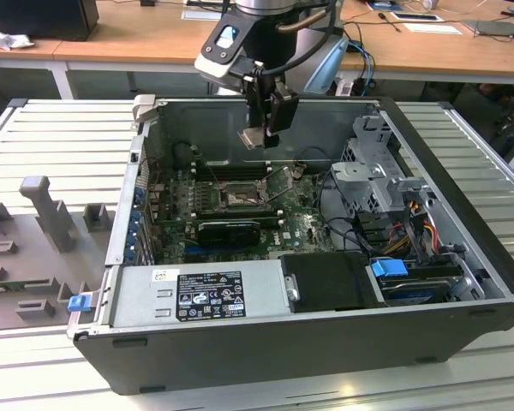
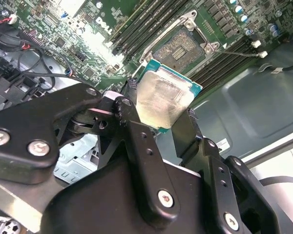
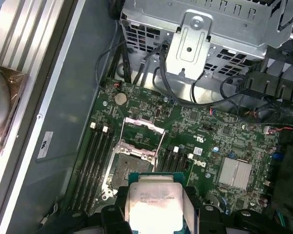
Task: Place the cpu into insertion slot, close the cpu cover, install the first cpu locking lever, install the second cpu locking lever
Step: 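Place the cpu into insertion slot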
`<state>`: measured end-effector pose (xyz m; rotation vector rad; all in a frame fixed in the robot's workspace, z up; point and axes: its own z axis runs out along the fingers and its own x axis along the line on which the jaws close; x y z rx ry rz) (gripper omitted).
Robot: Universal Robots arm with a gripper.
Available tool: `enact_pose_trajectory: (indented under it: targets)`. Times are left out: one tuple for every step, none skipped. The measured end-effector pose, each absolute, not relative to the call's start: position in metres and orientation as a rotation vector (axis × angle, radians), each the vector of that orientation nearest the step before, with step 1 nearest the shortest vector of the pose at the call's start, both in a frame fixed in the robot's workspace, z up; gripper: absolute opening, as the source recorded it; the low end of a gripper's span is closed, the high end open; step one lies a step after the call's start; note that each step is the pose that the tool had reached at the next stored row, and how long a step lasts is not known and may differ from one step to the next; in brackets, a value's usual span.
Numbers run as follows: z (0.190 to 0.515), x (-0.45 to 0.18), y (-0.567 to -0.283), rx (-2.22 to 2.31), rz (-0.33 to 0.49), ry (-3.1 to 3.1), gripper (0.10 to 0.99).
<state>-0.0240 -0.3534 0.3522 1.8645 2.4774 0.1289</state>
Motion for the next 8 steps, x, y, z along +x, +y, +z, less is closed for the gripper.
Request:
enact_pose_trajectory:
  targets:
    - [0.3521, -0.0240, -0.3534, 1.869, 0.129, 2.474, 0.525]
    - [0.3521, -0.0240, -0.3534, 1.872, 0.129, 2.472, 0.525]
    - [0.3521, -0.0240, -0.3534, 1.881, 0.128, 2.464, 0.525]
    - [0.3520, -0.0240, -0.3534, 1.888, 0.128, 2.458, 0.525]
    - [0.3520, -0.0240, -0.3534, 1.893, 0.128, 2.455, 0.525]
    - [0.3520, -0.0240, -0.3534, 1.903, 0.128, 2.446, 0.525]
    - [0.3520, -0.0240, -0.3534, 1.918, 0.127, 2.434, 0.525]
    - [0.3519, -0.0240, -0.3534, 1.931, 0.127, 2.423, 0.525]
